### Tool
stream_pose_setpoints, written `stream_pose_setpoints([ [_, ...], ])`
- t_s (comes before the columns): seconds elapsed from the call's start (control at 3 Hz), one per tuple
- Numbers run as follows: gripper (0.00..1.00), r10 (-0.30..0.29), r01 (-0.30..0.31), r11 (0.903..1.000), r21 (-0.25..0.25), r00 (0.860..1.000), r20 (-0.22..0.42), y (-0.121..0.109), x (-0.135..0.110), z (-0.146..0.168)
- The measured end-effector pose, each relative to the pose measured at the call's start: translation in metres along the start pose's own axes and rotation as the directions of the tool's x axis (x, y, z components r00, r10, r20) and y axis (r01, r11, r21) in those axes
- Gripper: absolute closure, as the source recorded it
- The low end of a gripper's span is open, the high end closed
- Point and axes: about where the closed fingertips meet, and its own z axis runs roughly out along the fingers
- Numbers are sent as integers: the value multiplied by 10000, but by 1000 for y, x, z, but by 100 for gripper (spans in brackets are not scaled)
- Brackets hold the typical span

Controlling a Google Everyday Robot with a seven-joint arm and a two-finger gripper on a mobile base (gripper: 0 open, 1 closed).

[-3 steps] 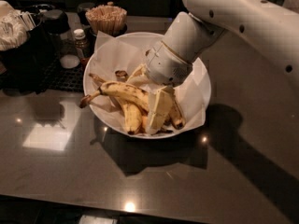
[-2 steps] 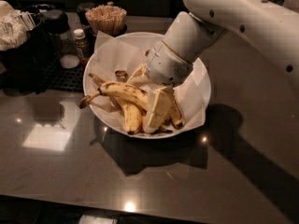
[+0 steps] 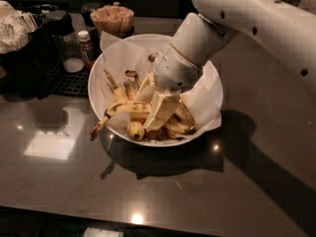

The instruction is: Pick banana from white bowl

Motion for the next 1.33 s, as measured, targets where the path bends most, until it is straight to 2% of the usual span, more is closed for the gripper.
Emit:
stream_pose_setpoints([
  [0.33, 100, -250, 255, 9985, 487, 9996, -102, 6, -9, -13],
  [0.67, 100, -519, 554, 9894, 1344, 9982, -295, 20, -20, -36],
  [1.0, 100, -678, 752, 9717, 2241, 9969, -405, 38, -27, -58],
  [1.33, 100, -886, 864, 9369, 3388, 9960, -89, 65, -28, -84],
])
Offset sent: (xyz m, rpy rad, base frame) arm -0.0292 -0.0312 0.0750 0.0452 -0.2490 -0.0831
